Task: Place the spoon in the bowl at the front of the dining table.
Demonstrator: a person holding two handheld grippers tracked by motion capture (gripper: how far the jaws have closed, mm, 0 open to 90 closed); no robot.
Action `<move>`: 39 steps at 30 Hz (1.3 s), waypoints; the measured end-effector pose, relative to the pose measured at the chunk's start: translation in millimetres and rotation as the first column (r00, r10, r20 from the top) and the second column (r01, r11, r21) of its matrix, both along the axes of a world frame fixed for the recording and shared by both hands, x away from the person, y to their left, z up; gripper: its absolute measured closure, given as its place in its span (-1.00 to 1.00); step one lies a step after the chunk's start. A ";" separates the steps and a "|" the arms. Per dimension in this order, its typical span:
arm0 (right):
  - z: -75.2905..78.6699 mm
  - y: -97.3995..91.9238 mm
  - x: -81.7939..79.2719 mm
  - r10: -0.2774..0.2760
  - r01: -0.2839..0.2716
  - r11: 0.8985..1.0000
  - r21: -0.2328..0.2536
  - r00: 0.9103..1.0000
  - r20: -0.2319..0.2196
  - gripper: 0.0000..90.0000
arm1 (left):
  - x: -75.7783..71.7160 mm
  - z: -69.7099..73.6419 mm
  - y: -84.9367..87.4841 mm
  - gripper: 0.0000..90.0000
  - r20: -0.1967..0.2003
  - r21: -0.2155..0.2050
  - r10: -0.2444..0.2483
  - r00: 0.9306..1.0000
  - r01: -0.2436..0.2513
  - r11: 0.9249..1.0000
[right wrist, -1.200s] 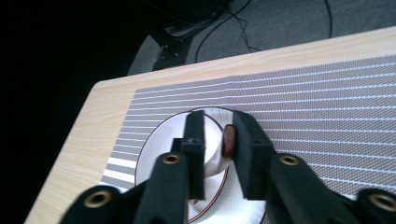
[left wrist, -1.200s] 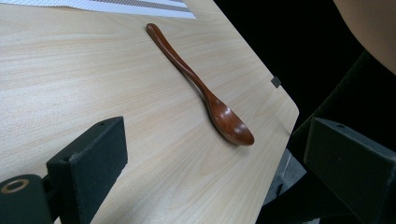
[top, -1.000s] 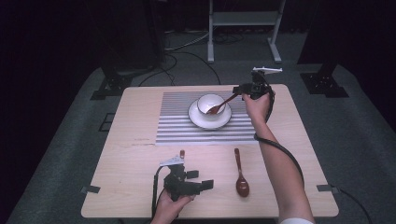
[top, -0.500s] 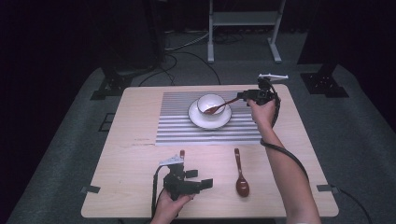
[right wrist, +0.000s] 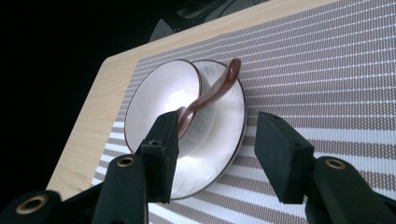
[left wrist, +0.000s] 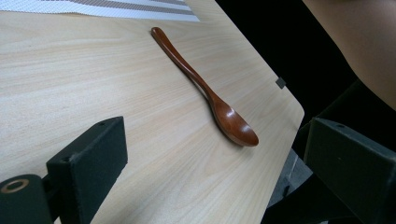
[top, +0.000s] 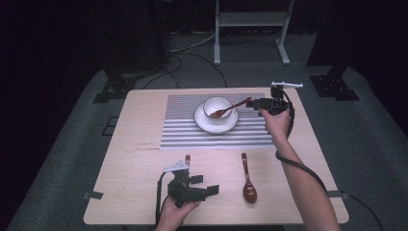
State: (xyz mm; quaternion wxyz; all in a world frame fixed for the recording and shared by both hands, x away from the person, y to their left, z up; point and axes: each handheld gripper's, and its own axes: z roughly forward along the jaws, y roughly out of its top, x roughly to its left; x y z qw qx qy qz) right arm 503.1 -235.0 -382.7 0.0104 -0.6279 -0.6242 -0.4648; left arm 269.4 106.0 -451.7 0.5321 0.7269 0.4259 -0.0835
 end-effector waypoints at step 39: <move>-33.1 8.6 -44.1 0.170 -0.170 0.985 -0.012 0.984 -0.048 0.00 | 4.4 -2.2 2.2 -0.89 -0.002 0.018 0.010 1.000 -0.010 1.000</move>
